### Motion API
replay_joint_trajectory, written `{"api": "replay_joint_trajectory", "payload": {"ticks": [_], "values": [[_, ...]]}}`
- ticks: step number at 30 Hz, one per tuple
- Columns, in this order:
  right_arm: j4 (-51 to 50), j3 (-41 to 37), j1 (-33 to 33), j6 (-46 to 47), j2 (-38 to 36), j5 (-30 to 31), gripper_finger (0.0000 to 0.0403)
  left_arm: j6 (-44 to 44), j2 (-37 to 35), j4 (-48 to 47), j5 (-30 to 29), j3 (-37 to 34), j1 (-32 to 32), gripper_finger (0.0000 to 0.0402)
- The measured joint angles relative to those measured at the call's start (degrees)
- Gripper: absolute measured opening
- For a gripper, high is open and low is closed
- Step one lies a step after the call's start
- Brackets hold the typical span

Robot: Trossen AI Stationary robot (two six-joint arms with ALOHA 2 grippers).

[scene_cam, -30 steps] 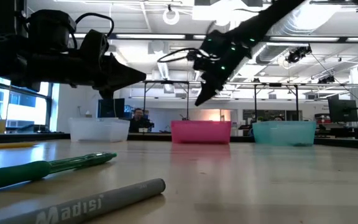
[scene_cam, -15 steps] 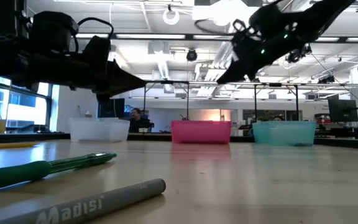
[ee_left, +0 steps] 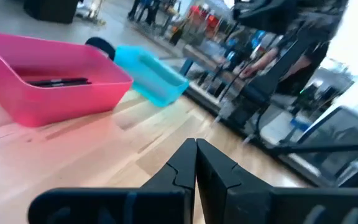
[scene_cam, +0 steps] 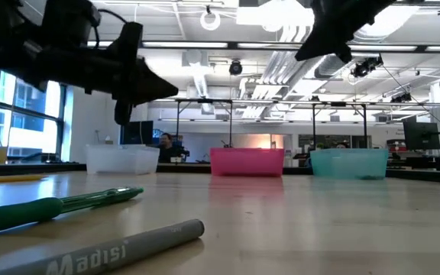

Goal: Sort crayons/erasers/pens/pencils in bins
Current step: Put the pink pen into the red bin

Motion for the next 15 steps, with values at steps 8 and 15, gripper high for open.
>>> {"api": "replay_joint_trajectory", "payload": {"ticks": [8, 15], "values": [[-9.54, 0.37, 11.45, 8.28, 1.27, 0.66, 0.0, 2.13, -5.72, -27.75, 2.16, 8.25, 0.13, 0.0], [-17.73, 0.37, 27.41, 19.8, 2.05, 2.25, 0.0, 6.48, -5.9, -33.2, 4.55, 11.17, 0.13, 0.0]]}}
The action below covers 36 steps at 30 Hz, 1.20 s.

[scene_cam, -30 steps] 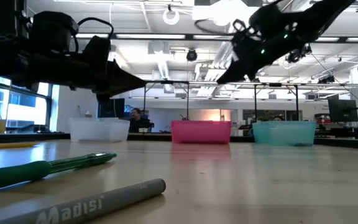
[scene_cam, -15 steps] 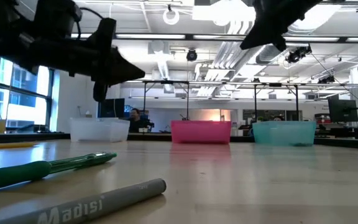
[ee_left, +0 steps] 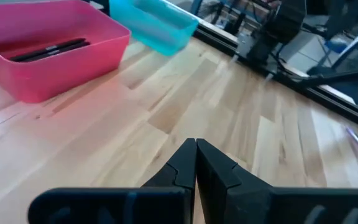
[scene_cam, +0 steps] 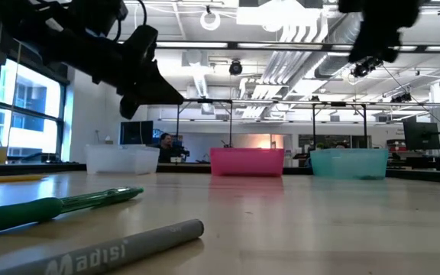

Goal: Sort crayons/erasers/pens/pencils in bins
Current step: Put the pink pen into the red bin

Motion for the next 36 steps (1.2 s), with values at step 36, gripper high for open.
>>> {"api": "replay_joint_trajectory", "payload": {"ticks": [36], "values": [[2.55, 9.29, 36.03, 11.47, 29.6, -11.04, 0.0034, -2.22, 0.08, -14.68, 6.97, -0.02, -1.17, 0.0]]}}
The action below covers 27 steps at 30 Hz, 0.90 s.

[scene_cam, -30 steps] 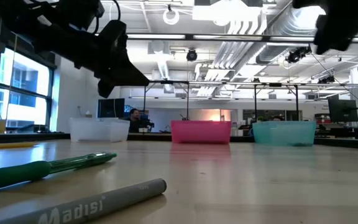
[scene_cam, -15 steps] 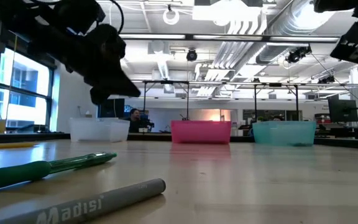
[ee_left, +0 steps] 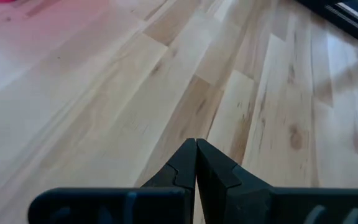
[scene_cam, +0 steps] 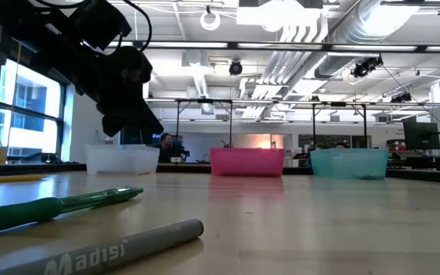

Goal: Sort crayons/erasers/pens/pencils in bins
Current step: Put the pink pen into the red bin

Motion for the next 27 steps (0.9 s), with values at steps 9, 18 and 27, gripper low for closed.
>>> {"api": "replay_joint_trajectory", "payload": {"ticks": [9, 18, 27], "values": [[-0.39, 0.74, 11.44, 2.78, 4.15, -2.01, 0.0148, -1.23, -0.01, -0.04, -0.23, 0.0, 0.01, 0.0], [-0.64, 0.74, 13.4, -0.71, 11.13, -1.98, 0.0149, -2.15, -0.01, -0.04, -0.3, 0.0, 0.01, 0.0], [-0.03, 0.97, 13.38, -0.74, 15.21, -1.83, 0.0111, -2.28, -0.01, -0.05, -0.4, 0.0, 0.01, 0.0]]}}
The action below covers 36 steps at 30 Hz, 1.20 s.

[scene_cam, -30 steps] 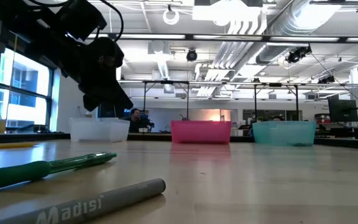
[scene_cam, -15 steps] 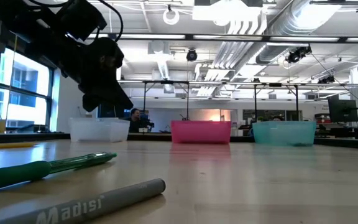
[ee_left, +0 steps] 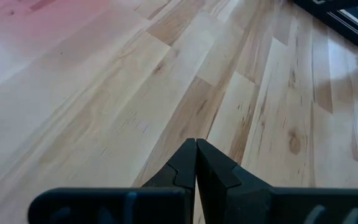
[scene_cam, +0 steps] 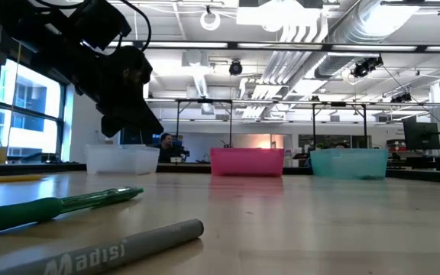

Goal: Sort crayons/erasers/pens/pencils in bins
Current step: Put the pink pen into the red bin

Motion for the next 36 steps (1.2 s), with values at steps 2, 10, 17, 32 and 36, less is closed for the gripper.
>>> {"api": "replay_joint_trajectory", "payload": {"ticks": [2, 10, 17, 32, 36], "values": [[-0.1, 0.04, -0.01, -0.3, 0.24, 0.15, 0.0103, -0.01, 0.0, -0.05, 0.0, 0.0, 0.0, 0.0], [-0.48, -0.06, -0.01, -0.26, 0.29, 1.7, 0.0048, 0.02, 0.0, -0.24, 0.0, 0.0, -0.02, 0.0], [-2.85, 1.19, -1.66, -0.42, 0.07, 0.79, 0.002, 0.43, 0.0, -0.26, -0.27, 0.0, -0.02, 0.0], [-15.55, 10.03, -13.52, -2.98, -4.92, 3.74, 0.0027, 0.61, 0.02, -0.74, -1.47, 0.0, -0.02, 0.0], [-19.18, 11.45, -21.16, -6.81, -8.85, 6.58, 0.0027, 0.61, 0.0, -0.81, -1.48, 0.0, -0.02, 0.0]]}}
